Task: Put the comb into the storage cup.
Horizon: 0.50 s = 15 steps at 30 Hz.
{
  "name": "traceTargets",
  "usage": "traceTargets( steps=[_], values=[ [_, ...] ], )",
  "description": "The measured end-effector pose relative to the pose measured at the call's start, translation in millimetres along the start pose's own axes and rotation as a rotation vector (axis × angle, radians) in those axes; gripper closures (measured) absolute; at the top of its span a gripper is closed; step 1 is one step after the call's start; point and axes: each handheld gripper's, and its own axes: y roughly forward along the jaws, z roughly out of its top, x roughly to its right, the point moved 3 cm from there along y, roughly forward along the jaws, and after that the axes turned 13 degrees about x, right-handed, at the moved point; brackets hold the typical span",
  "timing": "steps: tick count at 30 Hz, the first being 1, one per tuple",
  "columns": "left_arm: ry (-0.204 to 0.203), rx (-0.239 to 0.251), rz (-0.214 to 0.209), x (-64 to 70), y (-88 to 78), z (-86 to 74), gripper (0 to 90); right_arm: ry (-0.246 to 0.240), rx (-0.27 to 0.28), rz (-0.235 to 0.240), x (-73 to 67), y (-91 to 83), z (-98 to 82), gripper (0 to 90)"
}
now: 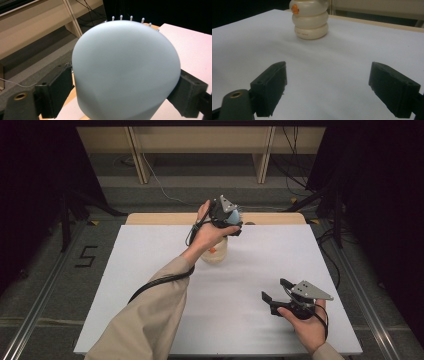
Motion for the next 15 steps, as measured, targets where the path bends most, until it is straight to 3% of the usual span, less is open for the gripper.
traceTargets(
  steps=[15],
  values=[
    [0.021, 0.000, -0.020, 2.8, -5.8, 3.3, 11.1, 0.001, -0.002, 0.002, 0.0, 0.8, -0.7, 15.9]
  ],
)
